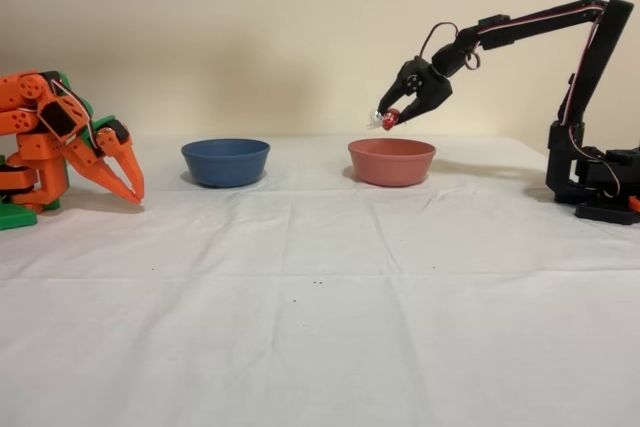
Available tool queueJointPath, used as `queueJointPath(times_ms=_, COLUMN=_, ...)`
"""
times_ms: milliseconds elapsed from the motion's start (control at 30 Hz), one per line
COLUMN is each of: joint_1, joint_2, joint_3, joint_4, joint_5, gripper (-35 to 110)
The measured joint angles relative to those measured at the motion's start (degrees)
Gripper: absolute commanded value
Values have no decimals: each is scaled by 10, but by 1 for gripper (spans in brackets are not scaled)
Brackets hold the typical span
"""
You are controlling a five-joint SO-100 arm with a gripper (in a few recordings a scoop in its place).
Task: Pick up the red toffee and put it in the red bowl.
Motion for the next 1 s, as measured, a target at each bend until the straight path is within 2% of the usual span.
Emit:
queueJointPath(times_ms=600, joint_1=40, joint_2=0, joint_3=10, joint_4=-9, joint_5=5, gripper=31)
queueJointPath(times_ms=1000, joint_1=47, joint_2=22, joint_3=9, joint_4=9, joint_5=16, gripper=29)
